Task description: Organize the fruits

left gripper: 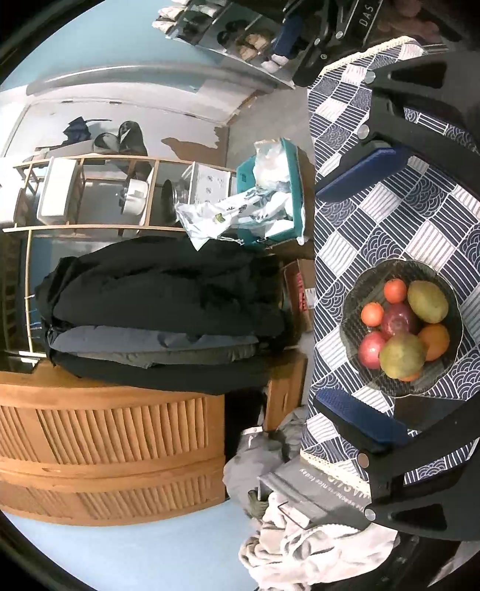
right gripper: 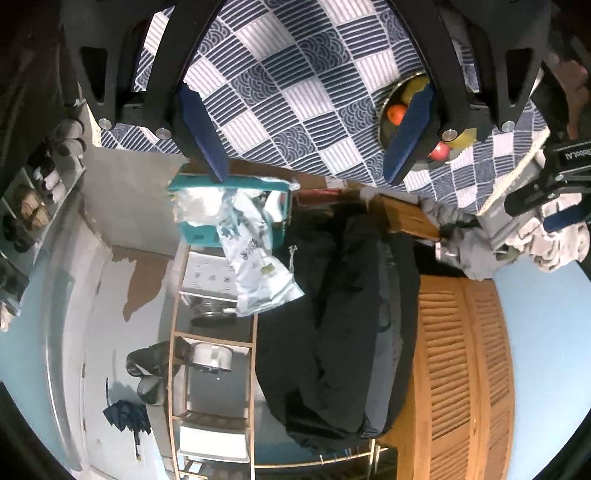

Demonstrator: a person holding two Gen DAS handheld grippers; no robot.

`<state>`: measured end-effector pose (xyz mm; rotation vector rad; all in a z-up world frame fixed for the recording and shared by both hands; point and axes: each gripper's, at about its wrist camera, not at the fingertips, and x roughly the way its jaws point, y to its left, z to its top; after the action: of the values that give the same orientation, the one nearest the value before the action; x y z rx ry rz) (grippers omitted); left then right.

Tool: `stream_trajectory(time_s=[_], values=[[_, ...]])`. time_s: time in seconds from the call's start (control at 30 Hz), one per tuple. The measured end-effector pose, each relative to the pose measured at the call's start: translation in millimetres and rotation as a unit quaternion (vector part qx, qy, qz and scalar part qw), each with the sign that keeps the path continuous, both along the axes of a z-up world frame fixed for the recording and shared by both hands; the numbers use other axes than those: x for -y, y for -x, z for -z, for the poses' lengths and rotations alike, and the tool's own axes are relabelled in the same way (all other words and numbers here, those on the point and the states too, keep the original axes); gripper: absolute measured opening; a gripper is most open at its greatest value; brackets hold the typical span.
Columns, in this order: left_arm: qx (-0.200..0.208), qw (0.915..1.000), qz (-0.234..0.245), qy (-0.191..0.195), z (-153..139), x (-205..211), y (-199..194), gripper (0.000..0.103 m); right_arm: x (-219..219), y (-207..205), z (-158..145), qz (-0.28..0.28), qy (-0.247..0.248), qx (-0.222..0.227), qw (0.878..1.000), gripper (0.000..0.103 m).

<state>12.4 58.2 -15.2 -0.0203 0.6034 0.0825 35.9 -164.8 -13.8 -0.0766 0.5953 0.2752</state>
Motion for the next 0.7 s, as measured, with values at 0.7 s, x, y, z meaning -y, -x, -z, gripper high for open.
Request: stream_trajectory(time_s=[0.7], values=[[-0.007,0.9997,0.015,-0.017,4,18,-3,0.102,3,3,8,0.012,0.026,0.016,0.999,0.085]])
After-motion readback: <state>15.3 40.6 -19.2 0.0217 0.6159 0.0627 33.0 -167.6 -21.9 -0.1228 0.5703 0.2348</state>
